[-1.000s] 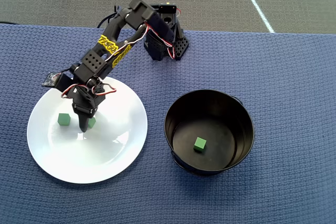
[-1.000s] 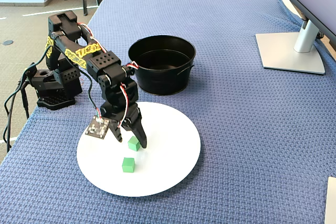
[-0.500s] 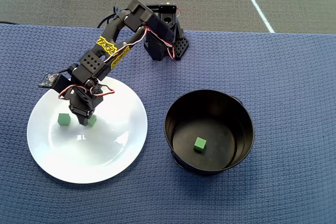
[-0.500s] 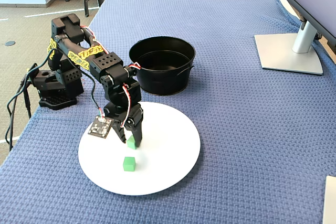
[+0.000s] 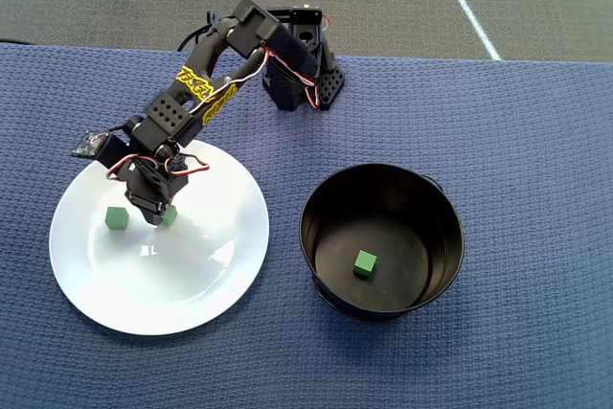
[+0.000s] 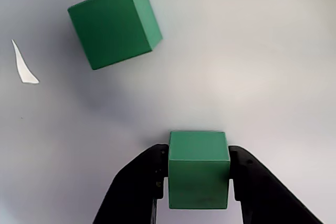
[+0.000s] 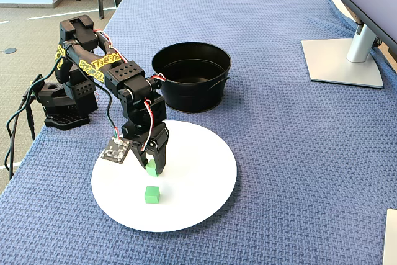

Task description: Pick up the green cubes from the white plate and place them in the black recipient

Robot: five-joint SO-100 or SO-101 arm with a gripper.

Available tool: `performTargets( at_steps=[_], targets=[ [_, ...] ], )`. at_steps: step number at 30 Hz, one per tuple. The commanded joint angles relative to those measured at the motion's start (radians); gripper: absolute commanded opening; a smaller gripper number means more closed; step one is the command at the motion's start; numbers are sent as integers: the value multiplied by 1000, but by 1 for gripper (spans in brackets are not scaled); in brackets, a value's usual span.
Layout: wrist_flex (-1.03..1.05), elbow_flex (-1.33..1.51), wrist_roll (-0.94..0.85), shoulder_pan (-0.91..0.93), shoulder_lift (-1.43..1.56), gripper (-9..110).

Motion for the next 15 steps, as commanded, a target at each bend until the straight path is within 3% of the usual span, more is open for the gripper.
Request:
performTargets(
  at_steps=[1, 9, 15],
  targets=[
    [23, -40, 55, 18, 172, 0],
    [141, 86, 178, -40, 551, 0],
    [247, 169, 255, -244, 830, 0]
  ],
)
